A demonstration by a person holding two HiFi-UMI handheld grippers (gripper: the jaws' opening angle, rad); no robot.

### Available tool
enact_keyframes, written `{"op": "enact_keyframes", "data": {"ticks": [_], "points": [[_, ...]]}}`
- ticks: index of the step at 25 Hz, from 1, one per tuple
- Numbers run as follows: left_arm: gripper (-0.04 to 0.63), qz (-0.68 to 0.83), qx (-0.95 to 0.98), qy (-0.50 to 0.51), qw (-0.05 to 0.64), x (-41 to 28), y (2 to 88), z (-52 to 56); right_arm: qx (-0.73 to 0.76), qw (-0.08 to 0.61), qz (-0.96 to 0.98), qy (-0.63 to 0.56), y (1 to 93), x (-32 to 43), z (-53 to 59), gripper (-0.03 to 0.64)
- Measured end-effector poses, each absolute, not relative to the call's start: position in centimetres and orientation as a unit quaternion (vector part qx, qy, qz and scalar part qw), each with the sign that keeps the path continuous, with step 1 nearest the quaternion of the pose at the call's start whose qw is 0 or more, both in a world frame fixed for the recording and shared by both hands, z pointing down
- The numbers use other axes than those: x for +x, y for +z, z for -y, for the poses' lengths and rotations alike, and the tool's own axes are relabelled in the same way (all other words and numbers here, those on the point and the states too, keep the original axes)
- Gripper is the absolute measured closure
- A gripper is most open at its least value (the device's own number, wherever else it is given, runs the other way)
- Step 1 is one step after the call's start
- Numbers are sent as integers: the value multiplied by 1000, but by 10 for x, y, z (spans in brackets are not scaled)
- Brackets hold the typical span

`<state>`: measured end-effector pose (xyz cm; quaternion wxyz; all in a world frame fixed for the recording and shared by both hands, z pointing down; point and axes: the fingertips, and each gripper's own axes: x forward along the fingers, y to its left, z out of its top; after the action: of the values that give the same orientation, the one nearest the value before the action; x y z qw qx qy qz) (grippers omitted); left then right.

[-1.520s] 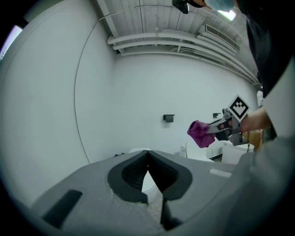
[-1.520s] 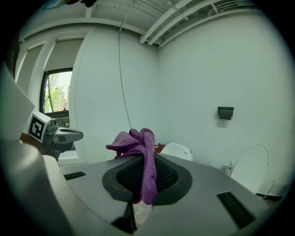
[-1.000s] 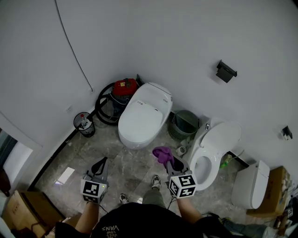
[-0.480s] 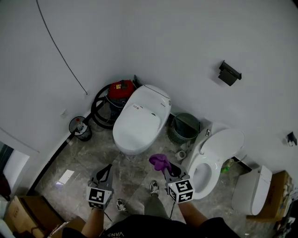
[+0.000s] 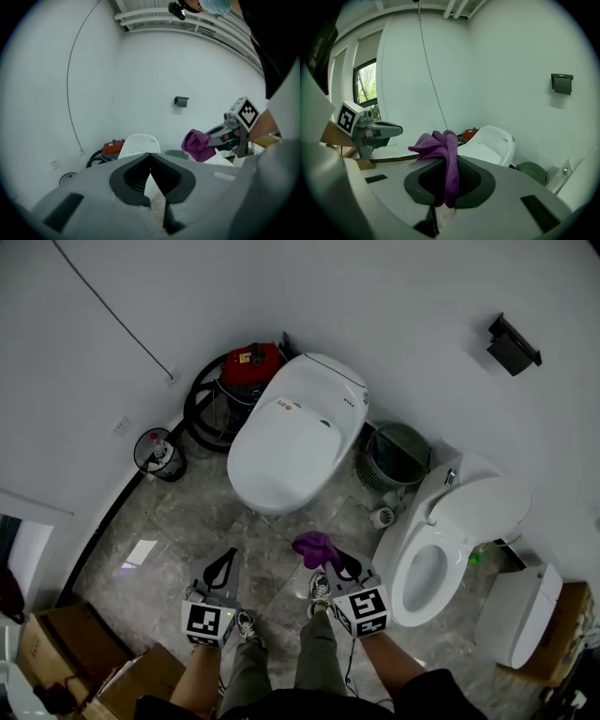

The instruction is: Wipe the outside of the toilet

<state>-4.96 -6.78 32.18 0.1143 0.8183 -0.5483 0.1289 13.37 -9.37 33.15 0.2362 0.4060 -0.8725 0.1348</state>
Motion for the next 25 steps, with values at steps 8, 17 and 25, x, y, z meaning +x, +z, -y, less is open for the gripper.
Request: {"op": "enact_keyframes", "data": {"ticks": [8, 17, 25], "points": [[589, 538, 823, 127, 128, -29, 404, 89, 372, 243, 883, 150, 426, 118, 104, 577], [589, 551, 811, 132, 148, -31, 516, 98, 328, 255, 896, 159, 537, 100, 111, 577], [589, 558, 809, 121, 136, -36, 634, 120, 325, 242, 905, 132, 645, 81, 143, 577]]}}
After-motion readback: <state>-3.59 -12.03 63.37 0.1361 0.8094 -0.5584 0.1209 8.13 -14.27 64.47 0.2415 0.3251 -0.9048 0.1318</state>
